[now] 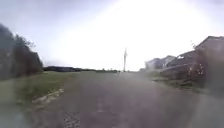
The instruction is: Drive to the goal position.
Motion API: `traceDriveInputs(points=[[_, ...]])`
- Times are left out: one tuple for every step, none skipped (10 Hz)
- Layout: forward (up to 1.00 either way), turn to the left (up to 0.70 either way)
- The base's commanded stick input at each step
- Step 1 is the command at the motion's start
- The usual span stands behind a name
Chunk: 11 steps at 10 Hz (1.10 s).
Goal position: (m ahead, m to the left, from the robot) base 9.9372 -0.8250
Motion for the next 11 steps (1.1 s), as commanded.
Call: traceDriveInputs(points=[[1.00, 0.00], [1.00, 0.00], [1.00, 0.00], [1.00, 0.00], [1.00, 0.00], [1.00, 0.00], [1.00, 0.00], [1.00, 0.00], [1.00, 0.00], [1.00, 0.00], [1.00, 0.00]])
